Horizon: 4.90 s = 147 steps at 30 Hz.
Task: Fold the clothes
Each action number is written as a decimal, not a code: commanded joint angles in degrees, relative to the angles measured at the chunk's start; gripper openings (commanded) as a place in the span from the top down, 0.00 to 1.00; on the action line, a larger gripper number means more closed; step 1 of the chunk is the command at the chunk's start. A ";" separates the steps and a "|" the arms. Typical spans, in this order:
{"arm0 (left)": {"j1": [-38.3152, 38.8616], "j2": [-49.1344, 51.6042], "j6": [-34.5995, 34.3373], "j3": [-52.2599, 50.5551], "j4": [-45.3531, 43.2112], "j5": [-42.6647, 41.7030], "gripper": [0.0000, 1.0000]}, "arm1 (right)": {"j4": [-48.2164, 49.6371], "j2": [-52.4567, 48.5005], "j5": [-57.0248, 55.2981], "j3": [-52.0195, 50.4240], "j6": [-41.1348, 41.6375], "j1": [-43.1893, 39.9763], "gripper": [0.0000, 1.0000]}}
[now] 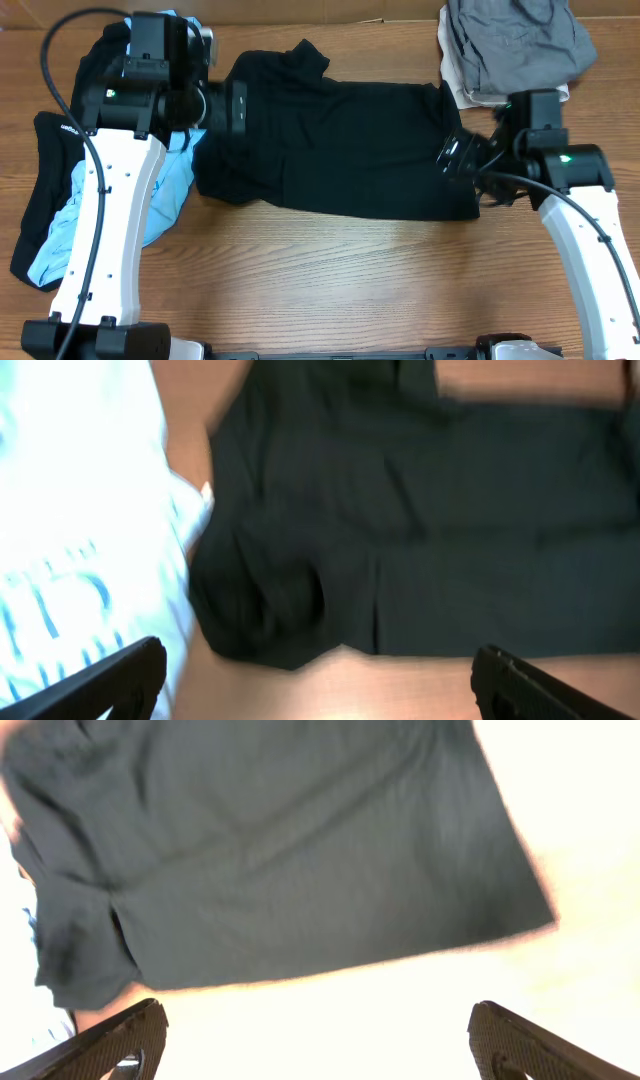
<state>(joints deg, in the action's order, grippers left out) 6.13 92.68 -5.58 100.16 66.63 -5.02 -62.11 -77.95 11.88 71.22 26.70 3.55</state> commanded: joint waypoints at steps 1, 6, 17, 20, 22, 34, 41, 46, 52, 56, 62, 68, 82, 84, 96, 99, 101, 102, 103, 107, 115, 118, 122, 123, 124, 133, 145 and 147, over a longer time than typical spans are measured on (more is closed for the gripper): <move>-0.07 1.31 0.81 -0.04 6.47 -3.56 0.02 | -3.15 0.13 -3.41 0.11 5.84 3.54 0.00; -0.11 1.31 0.20 -0.04 12.11 -3.34 0.02 | -5.05 0.20 -5.88 -1.07 10.10 9.01 0.00; -0.09 0.92 -2.60 -7.91 15.45 -1.73 0.03 | -7.74 0.52 -6.34 -5.92 13.60 11.87 0.00; -0.09 0.15 -3.91 -12.96 12.28 -2.51 0.03 | -6.95 1.33 -6.27 -8.13 14.12 11.87 0.00; -0.09 -0.24 -4.70 -16.09 9.46 -2.49 0.03 | -6.19 1.42 -6.27 -9.25 14.29 11.87 0.00; -0.07 -0.33 -8.85 -28.85 -6.21 -1.86 0.03 | 0.22 1.40 -7.69 -12.09 14.29 11.80 0.00; -0.07 -0.24 -8.83 -35.47 -13.00 -1.77 0.11 | 0.42 1.38 -9.51 -12.13 13.84 9.70 0.00; -0.07 -0.11 -9.75 -36.46 -15.21 -1.64 0.11 | 0.59 1.38 -9.97 -12.13 13.60 8.59 0.00; -0.07 -0.07 -10.16 -38.10 -18.08 -1.57 0.18 | 0.63 1.38 -11.74 -12.13 13.64 8.59 0.00; -0.04 0.02 -10.80 -40.54 -21.99 -1.62 0.29 | 1.55 1.38 -12.72 -12.15 13.64 8.59 0.00; 0.00 1.36 -10.78 -44.24 -31.82 -1.64 0.60 | 3.89 1.33 -13.79 -12.48 13.60 8.57 0.00; 1.33 4.61 -10.75 -46.03 -42.36 -1.64 0.72 | 6.62 1.33 -13.77 -14.43 13.60 8.57 0.00; 2.78 13.05 -10.78 -45.88 -47.39 1.51 0.96 | 27.93 -3.80 -14.23 -25.11 9.27 8.57 0.96; 2.78 13.05 -10.78 -45.88 -46.97 2.29 0.96 | 30.47 -6.25 -14.93 -25.33 8.76 8.57 0.96; 2.29 12.90 -13.31 -43.65 -34.27 3.93 0.96 | 37.11 -19.04 -15.02 -25.31 7.39 8.57 0.96; 1.66 12.83 -13.27 -42.21 -29.64 3.96 0.96 | 34.88 -19.58 -13.81 -25.31 8.04 8.57 0.96; 0.98 12.83 -13.14 -41.31 -26.38 3.98 0.96 | 31.65 -19.56 -12.50 -25.31 9.70 8.57 0.96; 0.79 12.83 -13.00 -41.07 -25.33 4.00 0.96 | 30.36 -19.58 -11.96 -25.31 10.32 8.57 0.96; 0.55 12.83 -12.59 -40.83 -24.02 4.00 0.96 | 28.35 -19.56 -11.54 -25.31 11.28 8.57 0.96; -0.57 12.83 -12.15 -40.74 -19.65 4.17 0.96 | 20.90 -19.56 -8.57 -25.31 12.61 7.91 0.96; -2.75 12.83 -11.08 -40.61 -12.20 3.96 0.96 | 10.69 -18.03 -2.49 -25.31 14.05 3.08 0.96; -2.89 12.83 -10.86 -39.60 -8.72 3.85 0.96 | 8.46 -14.80 -1.03 -25.31 13.99 1.46 0.96; -2.89 12.83 -7.32 -37.03 -5.05 2.32 0.96 | 6.47 -10.25 -1.05 -25.07 13.84 1.18 0.96; -2.89 12.83 -6.56 -35.87 -3.78 2.14 0.96 | 6.01 -8.72 -1.05 -24.83 13.84 1.18 0.96; -2.89 12.83 -6.12 -34.84 -2.80 2.16 0.96 | 5.57 -7.39 -1.07 -24.59 13.81 1.18 0.96; -2.84 12.81 -2.56 -23.74 3.41 2.16 0.66 | 4.57 3.85 -1.33 -19.08 9.27 1.20 0.81; -2.69 12.68 1.64 -6.84 10.40 1.51 0.39 | 4.28 4.68 -1.25 -12.50 6.25 1.20 0.61; -2.69 12.55 2.75 -3.45 11.13 0.07 0.34 | 3.78 4.70 -1.33 -11.72 5.77 1.20 0.54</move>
<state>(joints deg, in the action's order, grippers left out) 3.64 105.21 -5.58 90.87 77.08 -3.09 -58.13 -74.41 10.98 56.71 34.17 4.91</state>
